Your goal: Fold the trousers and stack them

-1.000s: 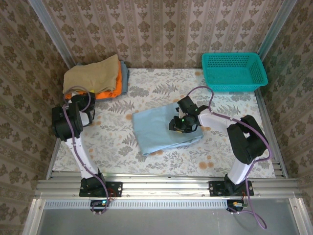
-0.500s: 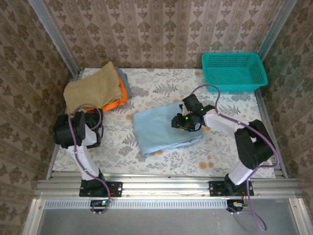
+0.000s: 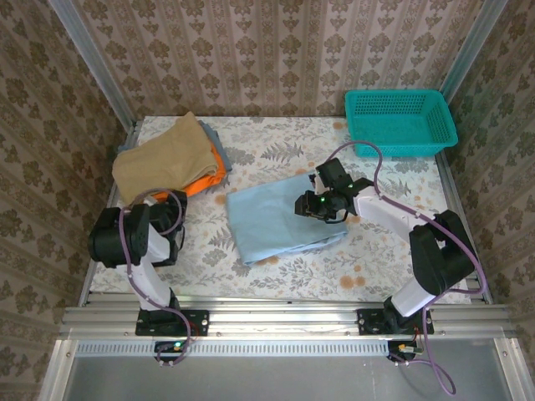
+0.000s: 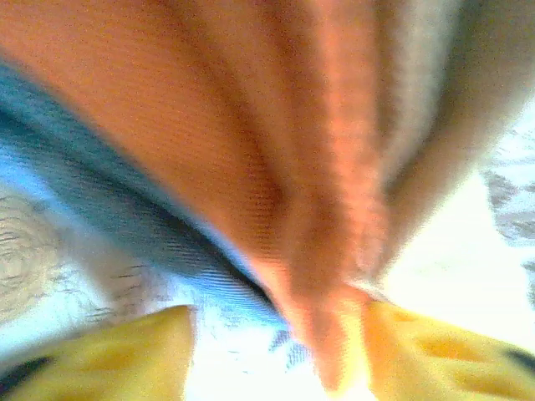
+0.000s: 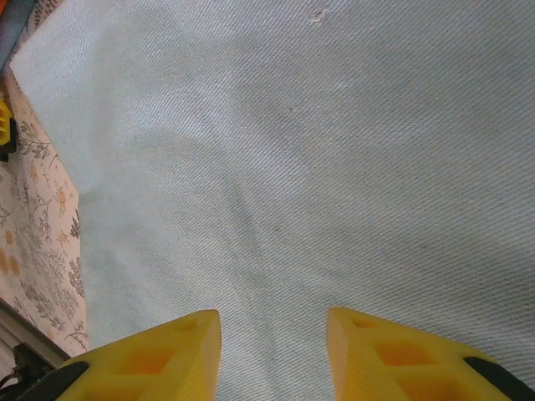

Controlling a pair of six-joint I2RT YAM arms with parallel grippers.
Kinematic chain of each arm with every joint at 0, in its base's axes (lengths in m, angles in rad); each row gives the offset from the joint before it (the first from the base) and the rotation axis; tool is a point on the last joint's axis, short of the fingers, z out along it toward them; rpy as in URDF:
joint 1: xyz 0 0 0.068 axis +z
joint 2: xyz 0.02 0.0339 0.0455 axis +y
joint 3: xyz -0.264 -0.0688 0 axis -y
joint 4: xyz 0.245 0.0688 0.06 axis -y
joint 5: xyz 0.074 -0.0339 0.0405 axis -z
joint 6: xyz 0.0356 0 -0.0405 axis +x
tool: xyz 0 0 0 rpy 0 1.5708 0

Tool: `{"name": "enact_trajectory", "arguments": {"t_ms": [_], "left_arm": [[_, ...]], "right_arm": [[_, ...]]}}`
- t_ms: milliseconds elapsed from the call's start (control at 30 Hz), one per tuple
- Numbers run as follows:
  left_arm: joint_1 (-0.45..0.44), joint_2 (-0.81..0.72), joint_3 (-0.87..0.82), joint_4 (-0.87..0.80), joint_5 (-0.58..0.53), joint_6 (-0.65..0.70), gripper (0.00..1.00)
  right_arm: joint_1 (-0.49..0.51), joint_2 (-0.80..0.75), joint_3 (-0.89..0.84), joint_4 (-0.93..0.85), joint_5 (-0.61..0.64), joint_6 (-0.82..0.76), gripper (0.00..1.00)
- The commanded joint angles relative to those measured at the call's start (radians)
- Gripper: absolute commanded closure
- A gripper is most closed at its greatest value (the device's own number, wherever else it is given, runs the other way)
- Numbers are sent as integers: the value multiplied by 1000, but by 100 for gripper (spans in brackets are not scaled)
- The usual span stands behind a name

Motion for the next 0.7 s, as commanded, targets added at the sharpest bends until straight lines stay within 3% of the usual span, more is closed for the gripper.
{"name": "enact_trajectory", "arguments": {"t_ms": [0,167,267,333,433,567,667], "left_arm": [[29,-52,-39,-116,30,23,0],[22,-289,-28,-360,57,86,0],[-26,-556,40,-759,19,219,0],[-90,-753,128,-1098,-78,350,0],[-167,-931,218,-1426,-179,458,0],[-262,-913,258,-1593,-76,515,0],[-414,-801,273,-1593,-39,550,0]], "right_arm": [[-14,-50,67,-67,4,-47,55],[-58,-60,135,-174,60,-131,46],[-92,-41,166,-223,115,-178,45],[-121,-24,177,-234,117,-192,44],[-155,-7,184,-240,115,-222,41],[-184,28,205,-266,140,-270,37],[-191,55,206,-267,140,-295,36]]}}
